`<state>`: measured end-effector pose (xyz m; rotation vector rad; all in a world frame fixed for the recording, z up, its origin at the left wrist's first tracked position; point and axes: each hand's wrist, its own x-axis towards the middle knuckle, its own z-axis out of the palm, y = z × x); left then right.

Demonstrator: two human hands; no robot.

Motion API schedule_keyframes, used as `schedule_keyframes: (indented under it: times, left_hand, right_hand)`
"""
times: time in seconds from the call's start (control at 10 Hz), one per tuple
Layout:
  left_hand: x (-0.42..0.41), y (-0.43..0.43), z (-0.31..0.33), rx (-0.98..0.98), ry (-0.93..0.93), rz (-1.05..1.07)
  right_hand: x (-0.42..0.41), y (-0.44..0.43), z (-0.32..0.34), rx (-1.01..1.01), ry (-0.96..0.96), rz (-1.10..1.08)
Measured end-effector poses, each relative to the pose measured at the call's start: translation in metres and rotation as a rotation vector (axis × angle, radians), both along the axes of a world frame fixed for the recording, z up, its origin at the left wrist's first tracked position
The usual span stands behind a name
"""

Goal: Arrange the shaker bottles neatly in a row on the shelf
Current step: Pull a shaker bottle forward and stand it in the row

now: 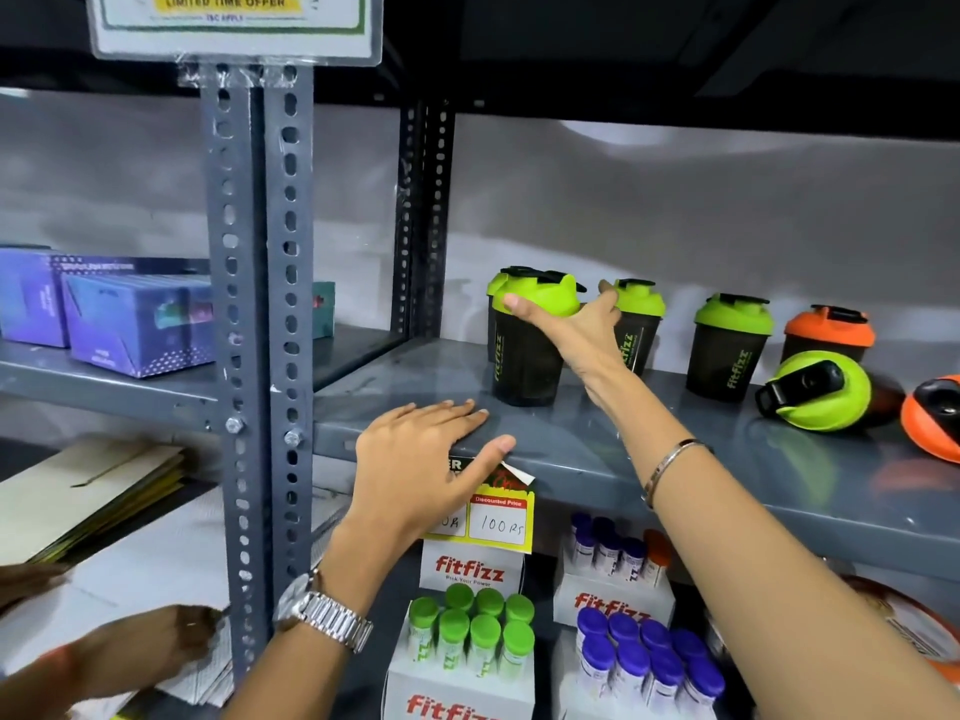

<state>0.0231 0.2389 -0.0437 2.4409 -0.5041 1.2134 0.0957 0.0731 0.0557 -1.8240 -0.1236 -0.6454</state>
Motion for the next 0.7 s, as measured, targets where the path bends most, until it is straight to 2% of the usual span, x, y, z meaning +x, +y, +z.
schedule_keyframes:
  times: [0.1,0.3,0.5,0.7]
  left_hand:
    - [-0.0003,-0.0001,-0.0004,0.004,0.0,0.001]
    - [-0.0009,-0.0011,-0.0004,0.0,-0.001,0.005]
    - [-0.0011,-0.0012,-0.0008,-0.01,-0.005,-0.001]
    - [-0.0013,-0.0014,-0.0008,-0.01,-0.006,0.0]
  right_hand:
    - [0.0028,-0.0012,-0.0003,-0.024,-0.021,-0.011]
    - [0.0015,-0.0076,-0.0022,0.059,0.031,0.159]
    - [0.0038,-0.0059,-0.0038,0.035,-0.002,0.107]
    - [0.0062,-0.0069,-0.0043,0.06,0.031,0.19]
